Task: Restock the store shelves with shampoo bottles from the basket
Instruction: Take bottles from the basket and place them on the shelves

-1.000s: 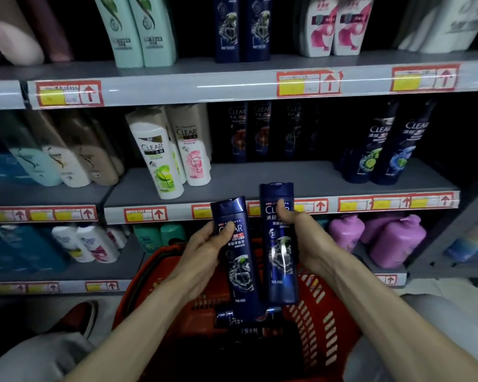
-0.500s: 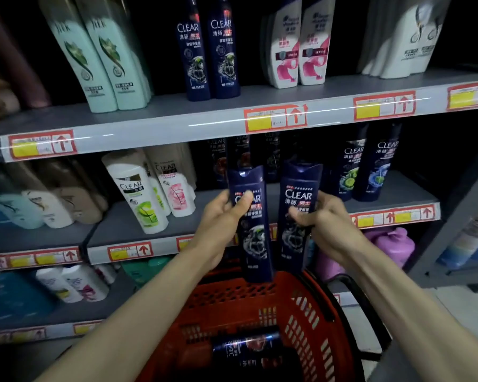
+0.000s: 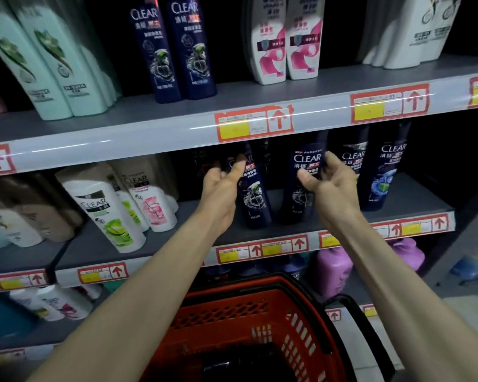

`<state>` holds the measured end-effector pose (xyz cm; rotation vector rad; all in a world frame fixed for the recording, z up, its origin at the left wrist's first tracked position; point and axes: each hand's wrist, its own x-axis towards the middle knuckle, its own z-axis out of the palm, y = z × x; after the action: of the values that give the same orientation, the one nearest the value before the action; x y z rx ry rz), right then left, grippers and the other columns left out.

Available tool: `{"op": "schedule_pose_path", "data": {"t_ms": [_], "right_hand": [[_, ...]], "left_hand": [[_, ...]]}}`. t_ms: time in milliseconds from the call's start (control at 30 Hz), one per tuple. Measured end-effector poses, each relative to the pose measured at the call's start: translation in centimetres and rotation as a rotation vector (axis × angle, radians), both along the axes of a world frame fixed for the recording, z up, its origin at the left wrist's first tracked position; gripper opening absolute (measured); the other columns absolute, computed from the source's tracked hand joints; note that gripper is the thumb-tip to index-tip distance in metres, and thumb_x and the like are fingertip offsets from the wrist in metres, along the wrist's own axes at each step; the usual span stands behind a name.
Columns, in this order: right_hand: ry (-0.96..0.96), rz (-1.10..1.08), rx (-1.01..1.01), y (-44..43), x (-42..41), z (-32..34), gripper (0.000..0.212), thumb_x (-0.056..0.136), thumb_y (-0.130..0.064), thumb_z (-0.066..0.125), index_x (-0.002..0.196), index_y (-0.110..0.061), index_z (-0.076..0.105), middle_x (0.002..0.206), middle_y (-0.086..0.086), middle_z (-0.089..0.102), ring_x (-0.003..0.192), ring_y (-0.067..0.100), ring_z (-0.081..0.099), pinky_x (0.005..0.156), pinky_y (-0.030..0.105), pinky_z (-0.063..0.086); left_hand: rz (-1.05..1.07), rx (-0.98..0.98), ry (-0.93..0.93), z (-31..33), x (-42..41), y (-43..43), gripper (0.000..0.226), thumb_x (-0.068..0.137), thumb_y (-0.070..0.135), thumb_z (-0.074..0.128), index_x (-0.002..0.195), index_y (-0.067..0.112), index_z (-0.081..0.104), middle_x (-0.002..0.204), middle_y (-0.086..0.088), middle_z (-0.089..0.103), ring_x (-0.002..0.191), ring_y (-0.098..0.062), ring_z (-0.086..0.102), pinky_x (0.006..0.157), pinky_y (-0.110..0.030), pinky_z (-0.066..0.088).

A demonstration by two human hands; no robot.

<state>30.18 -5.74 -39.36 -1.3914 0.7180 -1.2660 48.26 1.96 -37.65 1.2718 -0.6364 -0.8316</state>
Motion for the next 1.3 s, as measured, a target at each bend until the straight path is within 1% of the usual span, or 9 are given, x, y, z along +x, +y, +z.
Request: {"op": "schedule_pose_path", "data": {"t_ms": [133,300,400,567,767,900,1033,1167,1300], "right_hand": [[0.077,-0.005,-0.013,-1.0,0.4,-1.2,0.041,0.092,-0.001,0.07,0.123,-0.028,0.063,0.115,-0.024,0.072,0.113,-0.01,0.063,0.096,0.014,0.051],[0.119,-0.011,-0.028,-1.6,-0.4,-2.1,0.056,0.097,-0.006,0.067,0.15,-0.012,0.048,0.139,-0.017,0.058,0.123,-0.009,0.055,0.105,0.015,0.045],[0.165,0.005,-0.094,-1.3,-0.7,-2.4,0.048,0.1,-0.005,0.063,0.145,-0.014,0.053,0.133,-0.008,0.067,0.124,0.004,0.061,0.107,0.027,0.049],[0.314,-0.216,-0.078,0.9,-1.2,-4.5,0.057,0.096,-0.028,0.072,0.147,-0.019,0.05,0.118,-0.018,0.063,0.104,-0.011,0.06,0.086,0.005,0.047],[0.493,-0.402,-0.211,2.1,-2.5,-6.8,0.063,0.083,-0.032,0.085,0.136,-0.021,0.054,0.117,-0.011,0.059,0.092,0.005,0.059,0.081,0.025,0.052],[0.608,-0.408,-0.258,2.4,-2.5,-7.5,0.052,0.079,-0.041,0.086,0.113,-0.027,0.049,0.097,-0.011,0.058,0.082,0.009,0.059,0.071,0.033,0.054],[0.719,-0.4,-0.321,2.1,-1.4,-7.4,0.05,0.082,-0.047,0.081,0.101,-0.032,0.038,0.084,-0.011,0.054,0.074,0.015,0.058,0.059,0.034,0.049],[0.713,-0.416,-0.294,1.3,-0.2,-7.2,0.051,0.083,-0.046,0.081,0.095,-0.03,0.034,0.083,-0.009,0.054,0.068,0.016,0.056,0.059,0.036,0.048],[0.684,-0.441,-0.237,0.0,0.8,-6.9,0.049,0.084,-0.041,0.081,0.095,-0.027,0.036,0.083,-0.005,0.056,0.065,0.017,0.055,0.063,0.041,0.051]], "left_hand": [[-0.053,-0.016,-0.133,-1.3,-0.8,-1.1,0.045,0.092,0.044,0.071,0.117,0.01,0.056,0.136,-0.011,0.062,0.129,-0.023,0.059,0.113,-0.043,0.045],[-0.111,-0.071,-0.243,-2.3,-1.0,-1.4,0.043,0.09,0.046,0.068,0.115,0.012,0.061,0.118,-0.002,0.075,0.113,-0.013,0.071,0.092,-0.028,0.056],[-0.121,-0.076,-0.236,-2.8,-0.8,-1.1,0.045,0.096,0.046,0.065,0.121,0.009,0.06,0.125,-0.004,0.072,0.121,-0.015,0.067,0.105,-0.038,0.054],[-0.205,0.181,-0.583,-5.2,-1.4,1.6,0.054,0.099,0.037,0.066,0.149,0.028,0.046,0.118,0.041,0.059,0.112,0.022,0.054,0.093,-0.006,0.041],[0.014,0.409,-0.88,-8.0,-2.6,3.8,0.072,0.095,0.032,0.072,0.156,0.012,0.04,0.149,-0.001,0.057,0.133,-0.02,0.057,0.111,-0.033,0.046],[0.121,0.37,-0.857,-7.9,-3.4,3.3,0.07,0.092,0.038,0.076,0.151,0.012,0.048,0.137,0.001,0.066,0.123,-0.018,0.063,0.107,-0.038,0.052],[0.18,0.345,-0.853,-7.9,-4.0,2.1,0.036,0.089,0.04,0.078,0.118,0.023,0.068,0.086,0.023,0.064,0.098,-0.013,0.071,0.085,-0.028,0.056],[0.182,0.362,-0.837,-8.2,-3.8,0.3,0.025,0.089,0.041,0.079,0.097,0.023,0.064,0.084,0.01,0.068,0.088,-0.015,0.07,0.08,-0.033,0.059],[0.183,0.373,-0.801,-7.9,-3.4,-2.0,0.036,0.087,0.04,0.082,0.108,0.014,0.069,0.091,0.005,0.071,0.097,-0.018,0.07,0.086,-0.035,0.059]]}}
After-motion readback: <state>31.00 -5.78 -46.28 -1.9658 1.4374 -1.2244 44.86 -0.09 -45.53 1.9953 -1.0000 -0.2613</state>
